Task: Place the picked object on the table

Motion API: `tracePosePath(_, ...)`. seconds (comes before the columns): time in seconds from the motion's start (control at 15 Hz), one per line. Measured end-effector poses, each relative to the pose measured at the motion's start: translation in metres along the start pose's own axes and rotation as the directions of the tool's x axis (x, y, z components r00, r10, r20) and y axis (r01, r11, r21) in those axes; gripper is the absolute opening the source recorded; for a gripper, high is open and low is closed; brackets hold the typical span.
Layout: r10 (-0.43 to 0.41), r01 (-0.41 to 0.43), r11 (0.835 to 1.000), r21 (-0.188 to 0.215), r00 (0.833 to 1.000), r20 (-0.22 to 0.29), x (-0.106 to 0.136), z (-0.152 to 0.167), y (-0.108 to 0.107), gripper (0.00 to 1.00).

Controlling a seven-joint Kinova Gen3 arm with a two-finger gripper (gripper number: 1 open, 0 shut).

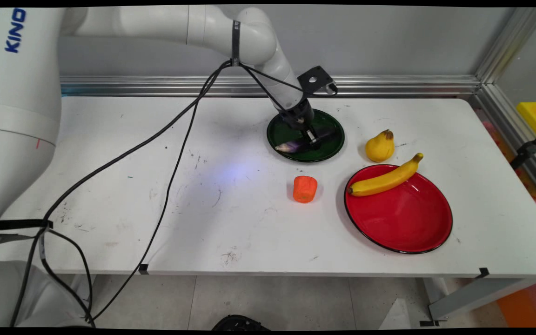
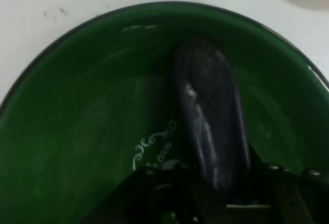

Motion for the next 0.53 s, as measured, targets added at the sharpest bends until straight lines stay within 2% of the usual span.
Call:
tracePosePath(0.33,0.031,-0.031,1.000,0.001,1.000,0.002,-0.002,-0.006,0.000,0.00)
tracePosePath(0.53,0.054,-0.054,0.999,0.004,0.999,-0.005,-0.002,-0.020,0.003,0.00)
